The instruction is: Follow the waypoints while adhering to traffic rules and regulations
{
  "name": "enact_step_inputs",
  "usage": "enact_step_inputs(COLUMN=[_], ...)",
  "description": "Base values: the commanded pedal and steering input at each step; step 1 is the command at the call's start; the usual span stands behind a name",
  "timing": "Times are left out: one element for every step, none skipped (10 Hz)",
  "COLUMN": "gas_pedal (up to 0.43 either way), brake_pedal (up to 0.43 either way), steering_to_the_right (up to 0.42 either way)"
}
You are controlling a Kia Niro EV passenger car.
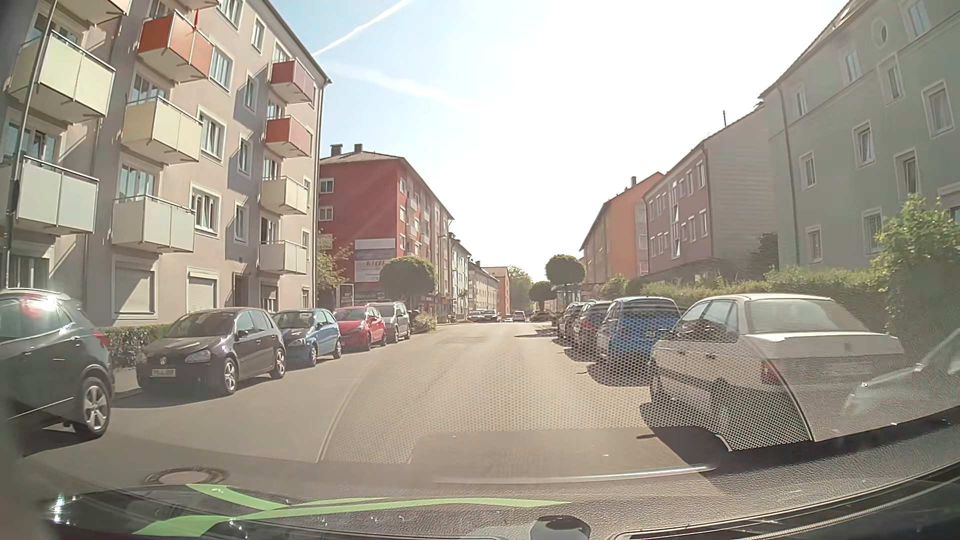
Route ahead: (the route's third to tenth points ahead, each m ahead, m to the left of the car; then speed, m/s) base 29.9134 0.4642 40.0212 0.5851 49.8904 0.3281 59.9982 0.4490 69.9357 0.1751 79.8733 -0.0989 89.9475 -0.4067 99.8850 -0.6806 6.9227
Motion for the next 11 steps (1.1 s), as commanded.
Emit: enact_step_inputs(gas_pedal=[0.130, 0.130, 0.130, 0.130, 0.130, 0.130, 0.118, 0.118, 0.110, 0.098, 0.098], brake_pedal=[0.000, 0.000, 0.000, 0.000, 0.000, 0.000, 0.000, 0.000, 0.000, 0.000, 0.000], steering_to_the_right=[-0.001, -0.001, -0.001, -0.001, -0.001, -0.001, -0.001, -0.001, -0.001, -0.001, -0.001])
